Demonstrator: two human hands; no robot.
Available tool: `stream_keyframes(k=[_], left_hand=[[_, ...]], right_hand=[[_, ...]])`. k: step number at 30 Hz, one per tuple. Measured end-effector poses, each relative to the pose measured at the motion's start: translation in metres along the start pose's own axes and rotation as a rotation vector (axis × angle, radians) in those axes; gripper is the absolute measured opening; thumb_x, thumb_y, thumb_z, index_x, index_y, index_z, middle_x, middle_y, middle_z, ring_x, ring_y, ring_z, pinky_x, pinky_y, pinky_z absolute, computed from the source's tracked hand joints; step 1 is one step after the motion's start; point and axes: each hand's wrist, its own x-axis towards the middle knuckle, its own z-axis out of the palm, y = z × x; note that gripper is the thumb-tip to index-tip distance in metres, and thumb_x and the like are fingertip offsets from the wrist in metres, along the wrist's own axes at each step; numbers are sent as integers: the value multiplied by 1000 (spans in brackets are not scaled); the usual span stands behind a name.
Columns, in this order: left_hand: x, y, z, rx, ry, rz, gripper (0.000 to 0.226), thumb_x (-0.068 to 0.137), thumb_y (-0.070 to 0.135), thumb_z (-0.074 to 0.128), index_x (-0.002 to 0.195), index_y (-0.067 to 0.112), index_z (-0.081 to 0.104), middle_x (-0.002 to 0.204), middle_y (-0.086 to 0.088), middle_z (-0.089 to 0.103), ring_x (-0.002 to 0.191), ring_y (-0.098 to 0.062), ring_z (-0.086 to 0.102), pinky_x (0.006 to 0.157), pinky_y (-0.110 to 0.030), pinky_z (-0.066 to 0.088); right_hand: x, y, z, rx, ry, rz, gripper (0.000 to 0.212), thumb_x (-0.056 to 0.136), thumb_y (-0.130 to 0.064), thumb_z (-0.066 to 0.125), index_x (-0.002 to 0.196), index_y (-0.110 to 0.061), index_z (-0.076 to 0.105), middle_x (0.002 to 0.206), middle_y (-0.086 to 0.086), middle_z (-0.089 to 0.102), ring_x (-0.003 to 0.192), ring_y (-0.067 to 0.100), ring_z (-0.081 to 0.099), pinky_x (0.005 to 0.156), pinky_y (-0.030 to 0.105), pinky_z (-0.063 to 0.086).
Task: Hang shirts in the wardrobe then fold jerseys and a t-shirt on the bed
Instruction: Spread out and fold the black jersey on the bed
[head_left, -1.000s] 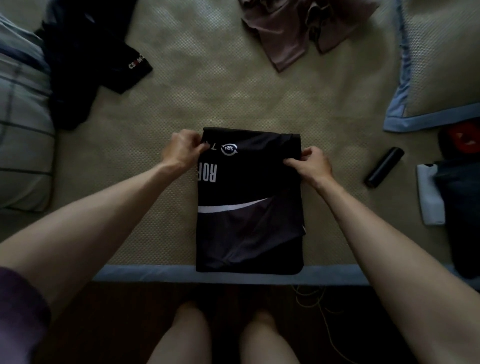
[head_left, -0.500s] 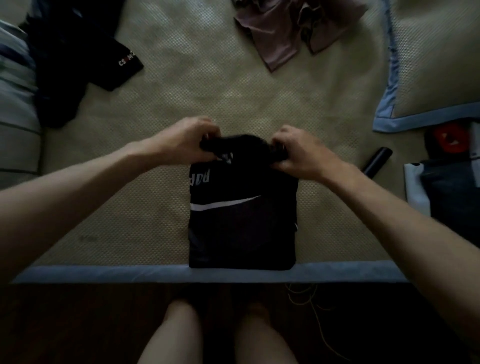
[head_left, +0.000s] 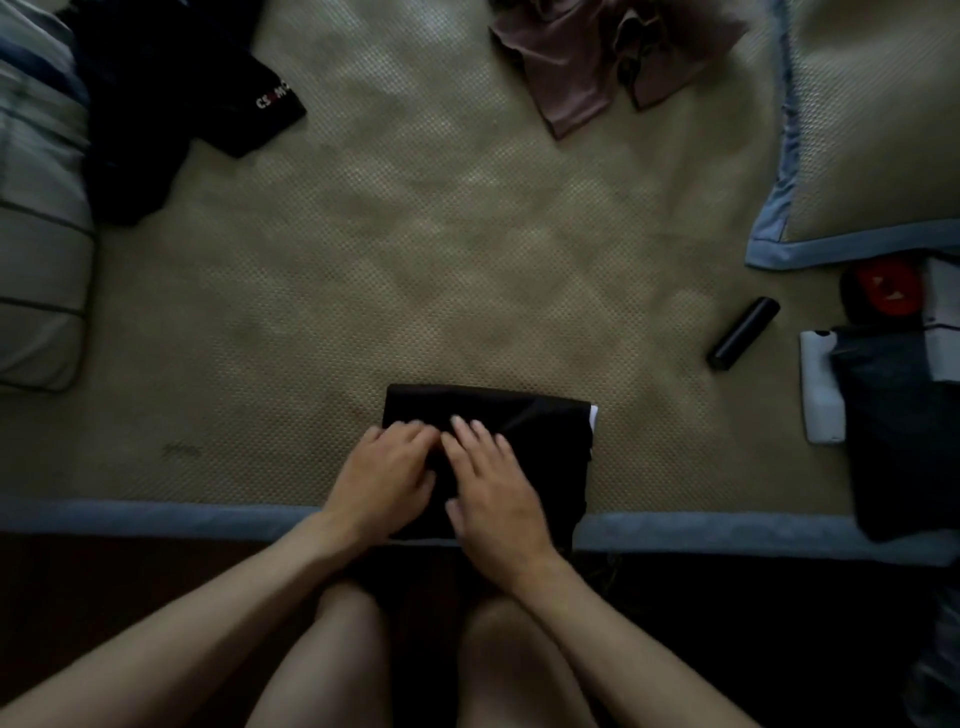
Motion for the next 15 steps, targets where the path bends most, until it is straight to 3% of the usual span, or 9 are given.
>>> stream_keyframes(k=[1,3,5,8,10,12,14,15], left_hand=[[5,4,8,-1,72,-46,54,85,35,35,131,17,56,133,0,61,124,-20,59,100,-37,45],[15,4,28,-10,63,-83,65,92,34,34,153,12,38,161,-4,36,148,-20,34,118,-47,29],[21,-17,48,102,65,-21,65,99,44,28,158,18,28,166,1,20,153,-16,17,122,-52,11],[20,-52,59,135,81,-91,70,100,59,18,161,26,7,168,5,4,155,-13,-3,122,-55,-2],[10,-57,56,72,71,-210,75,99,61,23,161,24,5,168,2,7,156,-19,7,121,-58,9],[8,-37,49,-134,160,-320,78,96,55,48,158,14,23,158,-8,37,142,-29,41,110,-55,35],[4,-16,44,-672,210,-519,83,86,39,76,150,10,32,141,-12,51,125,-29,53,102,-45,46],[3,-10,39,-941,160,-629,82,82,31,81,146,12,33,136,-11,54,122,-28,56,100,-40,48]], right_hand=[[14,-7,8,1,14,14,72,89,-28,43,155,-8,25,164,9,23,152,24,21,124,46,19],[37,-2,22,-13,27,87,67,98,-33,36,159,-15,16,167,4,11,154,21,13,123,53,12],[39,24,34,-73,36,183,65,101,-46,30,160,-25,12,168,-1,6,154,18,9,123,54,6],[12,84,36,-128,87,483,74,98,-64,24,160,-26,8,167,-1,5,154,18,8,122,53,0],[-7,105,28,-73,58,659,88,93,-74,22,160,-21,3,167,1,0,155,21,5,121,53,0],[-14,107,17,4,54,732,94,90,-75,35,156,-10,21,164,8,21,150,28,24,120,50,15],[-8,95,8,162,80,796,78,86,-66,57,136,-6,48,136,11,54,125,30,52,107,44,43],[-3,88,2,355,77,867,70,82,-61,66,127,-8,54,124,8,60,115,28,58,98,42,50]])
